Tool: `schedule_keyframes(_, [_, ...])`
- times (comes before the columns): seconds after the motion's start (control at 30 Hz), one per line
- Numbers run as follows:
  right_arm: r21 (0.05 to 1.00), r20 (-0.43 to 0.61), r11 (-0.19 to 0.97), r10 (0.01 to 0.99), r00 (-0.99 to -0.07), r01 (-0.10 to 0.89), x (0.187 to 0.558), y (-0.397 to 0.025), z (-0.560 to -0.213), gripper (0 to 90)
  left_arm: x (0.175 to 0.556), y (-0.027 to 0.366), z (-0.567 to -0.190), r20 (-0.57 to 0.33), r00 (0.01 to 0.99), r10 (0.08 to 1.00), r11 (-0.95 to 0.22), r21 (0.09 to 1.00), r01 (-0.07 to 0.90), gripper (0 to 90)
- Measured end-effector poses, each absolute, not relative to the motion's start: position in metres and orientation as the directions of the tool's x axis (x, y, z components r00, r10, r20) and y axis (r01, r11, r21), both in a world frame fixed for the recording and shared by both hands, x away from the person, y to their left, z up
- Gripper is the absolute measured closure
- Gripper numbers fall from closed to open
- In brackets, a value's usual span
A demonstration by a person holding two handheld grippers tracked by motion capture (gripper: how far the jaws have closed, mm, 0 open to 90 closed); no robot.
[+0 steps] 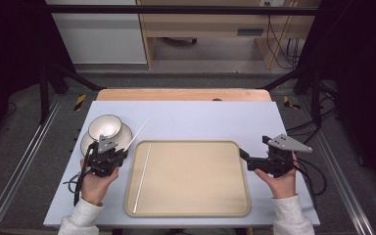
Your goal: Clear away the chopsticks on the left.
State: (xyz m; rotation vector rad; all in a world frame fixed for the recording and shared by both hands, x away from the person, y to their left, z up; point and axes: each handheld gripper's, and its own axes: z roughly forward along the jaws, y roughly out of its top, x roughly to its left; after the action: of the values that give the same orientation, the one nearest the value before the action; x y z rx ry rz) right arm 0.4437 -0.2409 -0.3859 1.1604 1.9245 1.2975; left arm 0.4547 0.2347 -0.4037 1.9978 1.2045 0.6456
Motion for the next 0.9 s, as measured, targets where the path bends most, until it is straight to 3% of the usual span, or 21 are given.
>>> schedule_keyframes(0.63, [0.926, 0.047, 0.142, 0.877, -0.478, 0.351, 0.441, -0.244, -0.383, 6.5, 0.42, 0.194, -0.405, 0.009, 0.331, 0.943, -0.195, 0.824, 0.533, 83.9])
schedule_keyframes(0.9, [0.928, 0.047, 0.14, 0.875, -0.482, 0.345, 0.44, -0.246, -0.382, 6.5, 0.409, 0.174, -0.416, -0.063, 0.298, 0.952, -0.111, 0.84, 0.531, 83.9])
